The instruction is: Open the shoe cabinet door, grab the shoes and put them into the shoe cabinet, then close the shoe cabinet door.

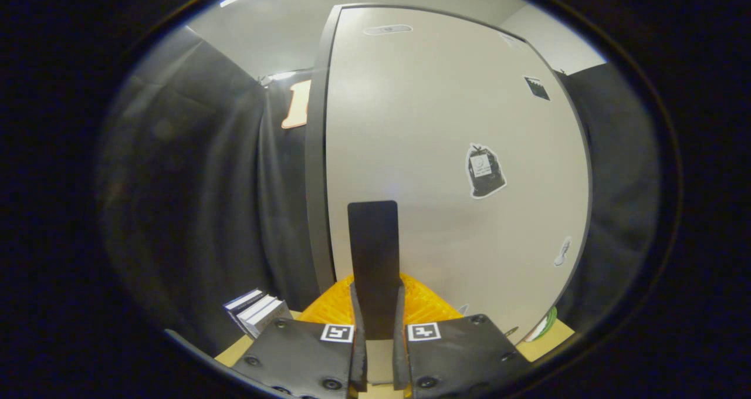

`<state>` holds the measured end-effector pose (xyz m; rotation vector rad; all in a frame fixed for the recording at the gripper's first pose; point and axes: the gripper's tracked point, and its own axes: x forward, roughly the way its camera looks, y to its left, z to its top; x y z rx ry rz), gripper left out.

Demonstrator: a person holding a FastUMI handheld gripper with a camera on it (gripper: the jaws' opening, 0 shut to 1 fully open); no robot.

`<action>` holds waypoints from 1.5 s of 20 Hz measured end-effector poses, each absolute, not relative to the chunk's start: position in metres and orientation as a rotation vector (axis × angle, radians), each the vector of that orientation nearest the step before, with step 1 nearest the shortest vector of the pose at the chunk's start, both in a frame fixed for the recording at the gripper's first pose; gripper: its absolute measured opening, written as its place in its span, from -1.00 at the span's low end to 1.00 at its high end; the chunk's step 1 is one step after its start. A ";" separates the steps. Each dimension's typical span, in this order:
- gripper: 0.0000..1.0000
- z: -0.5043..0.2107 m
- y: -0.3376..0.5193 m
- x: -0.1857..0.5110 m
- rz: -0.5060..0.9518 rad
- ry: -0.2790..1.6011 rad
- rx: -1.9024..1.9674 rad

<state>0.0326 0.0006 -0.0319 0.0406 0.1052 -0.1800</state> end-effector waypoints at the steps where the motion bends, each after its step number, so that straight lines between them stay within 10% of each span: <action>1: -0.63 -0.032 0.001 0.032 -0.182 0.104 0.039; 30: -0.76 -0.016 -0.020 -0.064 -0.168 0.077 -0.018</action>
